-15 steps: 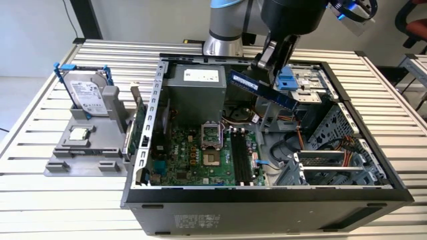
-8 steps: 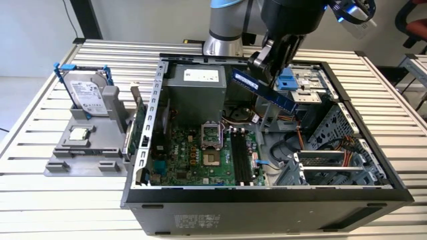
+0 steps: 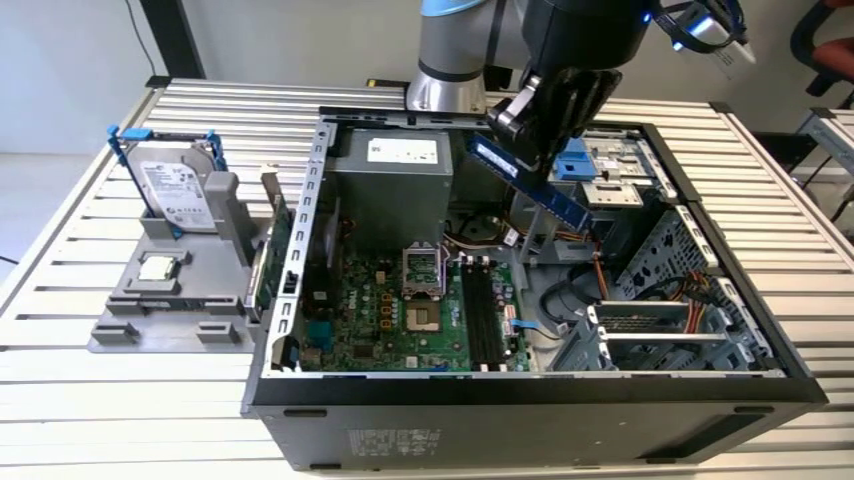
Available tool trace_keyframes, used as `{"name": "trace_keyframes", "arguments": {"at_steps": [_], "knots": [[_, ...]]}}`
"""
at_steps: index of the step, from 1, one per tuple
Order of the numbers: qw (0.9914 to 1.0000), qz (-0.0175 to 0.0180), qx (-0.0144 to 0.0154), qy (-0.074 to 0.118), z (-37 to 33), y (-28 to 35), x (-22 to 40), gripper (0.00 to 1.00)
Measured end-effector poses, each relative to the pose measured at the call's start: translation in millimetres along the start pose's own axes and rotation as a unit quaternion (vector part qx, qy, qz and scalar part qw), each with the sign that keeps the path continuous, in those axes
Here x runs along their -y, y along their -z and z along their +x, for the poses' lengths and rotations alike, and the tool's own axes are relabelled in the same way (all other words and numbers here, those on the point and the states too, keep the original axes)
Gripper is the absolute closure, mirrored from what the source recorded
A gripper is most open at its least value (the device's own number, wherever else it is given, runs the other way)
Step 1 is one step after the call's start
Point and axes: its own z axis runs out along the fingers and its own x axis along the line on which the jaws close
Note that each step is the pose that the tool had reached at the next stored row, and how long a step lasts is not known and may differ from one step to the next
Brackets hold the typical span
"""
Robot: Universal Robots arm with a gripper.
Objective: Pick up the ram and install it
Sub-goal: 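Insert the ram into the slot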
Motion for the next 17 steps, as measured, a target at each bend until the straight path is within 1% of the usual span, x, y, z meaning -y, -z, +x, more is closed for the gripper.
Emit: {"name": "trace_keyframes", "arguments": {"at_steps": [2,4,6,8,10,12,14,17], "knots": [[0.99984,0.0006,0.0001,-0.018,0.0,0.0,0.0,1.00],[0.99934,0.0012,0.0003,-0.036,0.0,0.0,0.0,1.00],[0.99851,0.0018,0.0004,-0.054,0.0,0.0,0.0,1.00],[0.99737,0.0024,0.0005,-0.072,0.0,0.0,0.0,1.00],[0.99588,0.0030,0.0006,-0.091,0.0,0.0,0.0,1.00],[0.99406,0.0036,0.0008,-0.109,0.0,0.0,0.0,1.00],[0.99207,0.0042,0.0009,-0.126,0.0,0.0,0.0,1.00],[0.98871,0.0050,0.0011,-0.150,0.0,0.0,0.0,1.00]]}}
